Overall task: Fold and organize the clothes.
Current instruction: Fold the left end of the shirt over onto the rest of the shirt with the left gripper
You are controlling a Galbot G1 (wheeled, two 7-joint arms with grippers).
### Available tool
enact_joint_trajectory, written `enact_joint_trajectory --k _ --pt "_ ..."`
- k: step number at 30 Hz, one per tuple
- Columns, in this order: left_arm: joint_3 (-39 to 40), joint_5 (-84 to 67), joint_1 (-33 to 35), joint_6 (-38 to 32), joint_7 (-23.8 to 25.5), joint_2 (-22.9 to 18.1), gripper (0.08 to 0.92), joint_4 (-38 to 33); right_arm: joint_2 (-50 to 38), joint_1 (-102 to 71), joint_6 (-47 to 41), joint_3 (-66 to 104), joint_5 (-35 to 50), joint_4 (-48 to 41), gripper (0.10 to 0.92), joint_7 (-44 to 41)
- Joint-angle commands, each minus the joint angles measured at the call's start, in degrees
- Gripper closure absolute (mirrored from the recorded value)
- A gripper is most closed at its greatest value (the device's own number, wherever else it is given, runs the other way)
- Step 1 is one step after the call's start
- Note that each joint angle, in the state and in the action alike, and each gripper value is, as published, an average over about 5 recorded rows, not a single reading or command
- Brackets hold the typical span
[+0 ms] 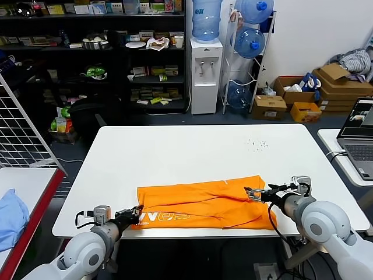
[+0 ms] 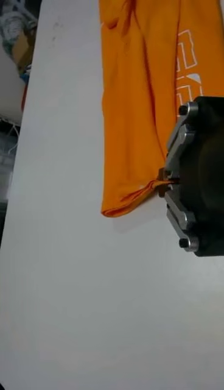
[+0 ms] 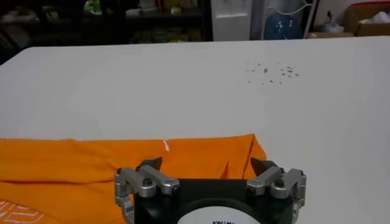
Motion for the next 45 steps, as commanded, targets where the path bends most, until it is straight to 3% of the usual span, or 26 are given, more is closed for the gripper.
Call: enact_joint_trajectory --k 1,6,11,17,24,31,34,38,45 --pt "-0.03 -0.18 -0.36 -0.07 -0.32 -0.11 0.888 -0.01 0.16 0.16 0.23 0.01 -0.33 -0.14 0.104 -0.13" --pt "-1.78 -1.59 -0.56 -0.01 -0.44 4.02 0.888 -1.13 0.9 1.17 0.65 -0.21 -1.18 -0.49 0.104 -0.77" --pt "-6.37 -4.65 0.93 0.03 -0.82 11.43 0.888 -2.96 1.8 2.89 0.99 -1.53 -2.24 -1.37 0.104 -1.63" --pt "-15.07 -6.47 6.97 0.01 -1.06 19.19 0.888 -3.4 3.87 5.01 1.38 -3.38 -4.02 -2.06 0.104 -3.13" --pt "-24.13 -3.68 11.57 -0.75 1.38 23.74 0.888 4.9 5.91 4.77 2.1 -3.79 -6.46 -2.66 0.104 -5.31" --pt "-26.85 -1.8 11.01 -2.42 4.53 27.92 0.888 14.46 7.29 4.57 2.5 -4.06 -7.45 -3.1 0.104 -5.8" --pt "-26.86 -2.66 10.63 -2.38 4.26 28.67 0.888 13.39 7.54 4.59 2.47 -4.05 -7.56 -2.95 0.104 -5.6" --pt "-25.82 -5.55 10.93 -1.09 1.4 27.72 0.888 6.17 7.67 4.17 2.37 -3.71 -7.7 -2.64 0.104 -5.03" --pt "-18.79 -13.85 10.1 0.84 -6.28 19.84 0.888 -13.03 7.73 1.86 2.0 -2.39 -7.94 -1.36 0.104 -3.28"
